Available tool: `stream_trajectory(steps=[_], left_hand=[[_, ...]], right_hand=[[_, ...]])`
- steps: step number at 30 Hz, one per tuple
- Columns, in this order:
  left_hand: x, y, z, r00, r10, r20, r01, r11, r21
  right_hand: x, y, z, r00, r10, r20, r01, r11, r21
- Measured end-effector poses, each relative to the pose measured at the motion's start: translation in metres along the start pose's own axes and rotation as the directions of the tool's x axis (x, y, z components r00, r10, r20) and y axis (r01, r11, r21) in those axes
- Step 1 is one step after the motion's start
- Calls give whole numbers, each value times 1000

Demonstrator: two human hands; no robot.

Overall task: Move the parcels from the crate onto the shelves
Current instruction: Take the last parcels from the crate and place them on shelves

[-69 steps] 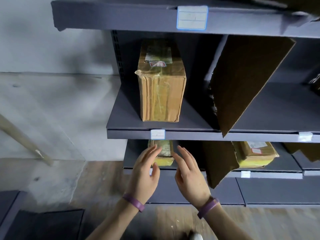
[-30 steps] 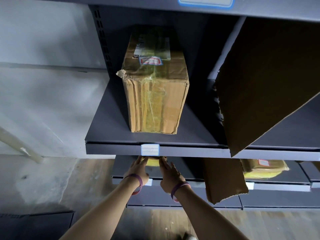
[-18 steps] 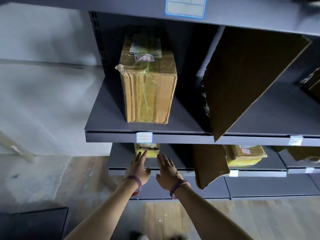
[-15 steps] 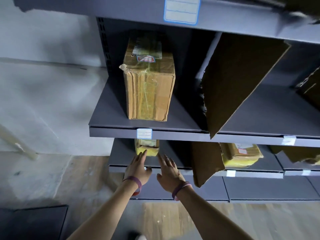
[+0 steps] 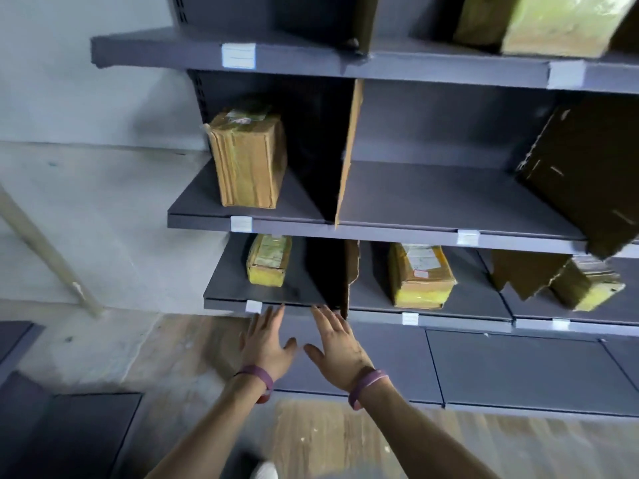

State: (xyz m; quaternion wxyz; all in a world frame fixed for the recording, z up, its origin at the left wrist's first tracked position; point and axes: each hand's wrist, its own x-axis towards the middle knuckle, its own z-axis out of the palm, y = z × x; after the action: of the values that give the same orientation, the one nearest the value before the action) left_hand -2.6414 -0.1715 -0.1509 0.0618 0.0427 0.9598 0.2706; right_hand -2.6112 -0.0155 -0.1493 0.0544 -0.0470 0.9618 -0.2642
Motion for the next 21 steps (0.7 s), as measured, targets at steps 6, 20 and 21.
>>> stream_trajectory(steps=[6, 20, 21], left_hand=[[-59, 86, 45, 992, 64, 113, -69, 997, 44], [-17, 217, 114, 943, 238, 233, -248, 969, 12], [-7, 220, 119, 942, 237, 236, -246, 969, 9]], right_hand=[[-88, 67, -41, 989, 150, -20, -149, 988, 38], [-103, 186, -115, 937, 345, -48, -347, 937, -32], [-97, 193, -117, 933, 357, -35, -358, 933, -36]])
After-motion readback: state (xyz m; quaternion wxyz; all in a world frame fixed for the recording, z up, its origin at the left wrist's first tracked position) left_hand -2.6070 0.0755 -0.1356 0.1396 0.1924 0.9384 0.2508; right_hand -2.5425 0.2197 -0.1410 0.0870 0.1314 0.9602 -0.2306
